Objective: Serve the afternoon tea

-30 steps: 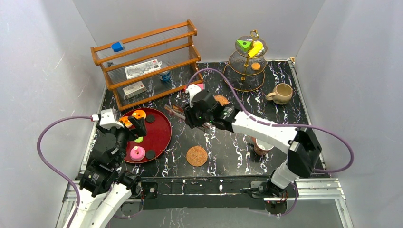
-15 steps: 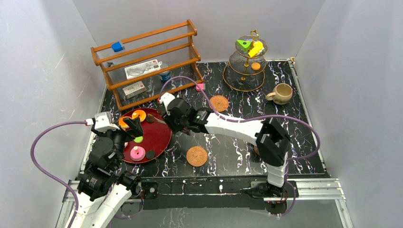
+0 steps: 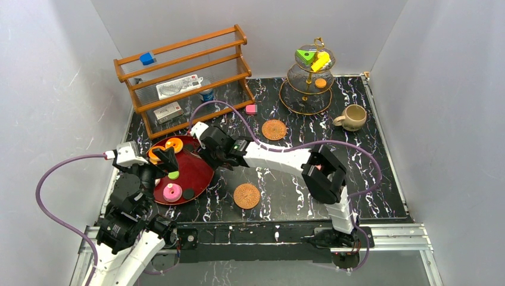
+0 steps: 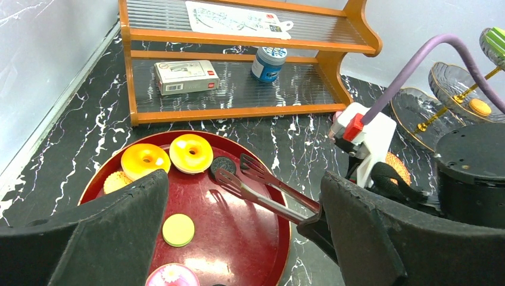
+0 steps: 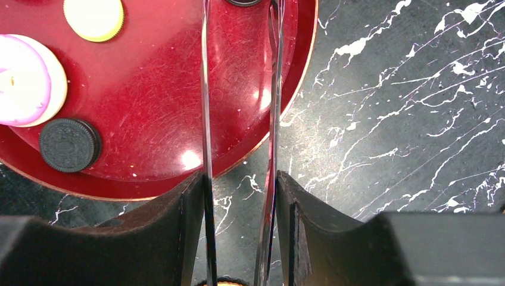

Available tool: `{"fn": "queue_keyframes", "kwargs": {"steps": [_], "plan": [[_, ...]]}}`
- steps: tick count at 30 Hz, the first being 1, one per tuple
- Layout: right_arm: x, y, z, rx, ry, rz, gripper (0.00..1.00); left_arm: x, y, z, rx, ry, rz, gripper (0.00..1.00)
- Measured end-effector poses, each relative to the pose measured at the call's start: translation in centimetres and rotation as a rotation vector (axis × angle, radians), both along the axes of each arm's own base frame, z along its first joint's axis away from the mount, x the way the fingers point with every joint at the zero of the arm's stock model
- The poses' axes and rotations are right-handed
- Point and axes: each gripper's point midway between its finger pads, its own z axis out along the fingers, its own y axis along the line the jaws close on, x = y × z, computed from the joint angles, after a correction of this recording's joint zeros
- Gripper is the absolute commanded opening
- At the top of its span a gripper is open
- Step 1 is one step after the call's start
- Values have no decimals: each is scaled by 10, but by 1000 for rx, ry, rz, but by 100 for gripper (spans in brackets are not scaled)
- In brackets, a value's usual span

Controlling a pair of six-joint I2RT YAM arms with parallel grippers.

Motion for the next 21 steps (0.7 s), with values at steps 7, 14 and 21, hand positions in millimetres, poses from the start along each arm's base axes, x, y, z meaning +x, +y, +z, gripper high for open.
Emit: {"fn": "queue_keyframes", "kwargs": {"steps": [7,14,21], "plan": [[4,2,-16,-54,-2,7,54,-1,0,1,-3,-5,0,96],[7,4,-28,-86,1,13,51,-2,1,2,-5,-10,0,96],[9,5,-27,-94,-14,18,45,-2,1,1,-5,-9,1,95]]}}
